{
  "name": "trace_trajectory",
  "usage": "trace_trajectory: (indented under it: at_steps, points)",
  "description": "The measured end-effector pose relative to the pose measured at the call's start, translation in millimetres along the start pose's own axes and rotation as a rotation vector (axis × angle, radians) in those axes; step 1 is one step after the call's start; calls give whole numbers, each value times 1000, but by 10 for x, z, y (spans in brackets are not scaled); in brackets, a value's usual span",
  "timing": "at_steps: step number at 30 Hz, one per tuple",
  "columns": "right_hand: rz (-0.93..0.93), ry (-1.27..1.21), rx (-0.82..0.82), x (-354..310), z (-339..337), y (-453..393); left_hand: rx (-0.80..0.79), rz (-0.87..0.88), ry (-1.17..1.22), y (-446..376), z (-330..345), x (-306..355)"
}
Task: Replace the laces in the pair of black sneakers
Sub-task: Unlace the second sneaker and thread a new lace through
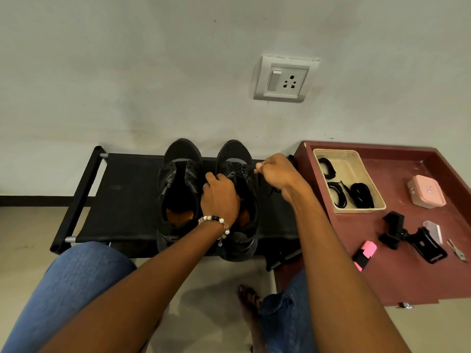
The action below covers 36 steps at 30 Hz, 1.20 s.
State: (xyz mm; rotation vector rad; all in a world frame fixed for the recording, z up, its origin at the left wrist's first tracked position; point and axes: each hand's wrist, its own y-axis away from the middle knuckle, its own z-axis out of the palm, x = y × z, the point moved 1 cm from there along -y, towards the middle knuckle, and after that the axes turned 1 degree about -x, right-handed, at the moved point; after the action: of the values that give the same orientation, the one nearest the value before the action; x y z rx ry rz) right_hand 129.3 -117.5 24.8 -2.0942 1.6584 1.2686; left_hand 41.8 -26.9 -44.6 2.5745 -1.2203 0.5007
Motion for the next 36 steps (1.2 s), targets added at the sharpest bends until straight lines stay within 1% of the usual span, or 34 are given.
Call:
trace_trajectory:
  at_steps: [3, 7, 8, 10, 12, 15, 17, 18, 20, 22, 25, 27, 29, 31, 34, 36]
  points:
    - [56, -75, -5, 19, -1, 0, 10, 15, -22, -5, 24, 6]
    - [36, 4, 15, 47, -33, -22, -17, 11, 2, -18, 10, 2]
    - [21, 56, 41, 41, -56, -34, -23, 12, 12, -16, 0, 4]
    - [18, 240, 100, 16, -100, -37, -37, 18, 37, -16, -22, -2]
    - [18, 386, 125, -45, -133, -1, -66, 30, 78, -32, -40, -16]
    - [-36, 450, 132, -102, -161, 49, -129, 48, 156, -44, -109, -37]
    - [-103, 405, 128, -91, -165, 33, -147, 85, 176, -24, -197, -51]
    - [-123, 340, 132, -69, -160, 11, -147, 100, 181, -13, -243, -60]
    - [-132, 205, 132, -42, -133, -16, -113, 110, 193, -8, -325, -94]
    - [-131, 145, 103, -40, -80, -11, -86, 112, 210, -32, -355, -129]
    - [-135, 142, 5, -43, 14, 26, -126, 128, 248, -28, -321, -155]
    - [-141, 164, -55, -23, 89, 31, -118, 144, 238, 3, -300, -152]
    - [-159, 180, -78, 14, 147, 8, -97, 158, 236, 21, -283, -142]
    - [-186, 141, -38, 23, 178, -4, -87, 165, 246, 24, -279, -136]
    - [-182, -76, 92, 10, 171, 19, -76, 169, 255, 34, -289, -132]
    - [-199, -109, 168, 18, 168, 18, -65, 156, 271, 36, -309, -126]
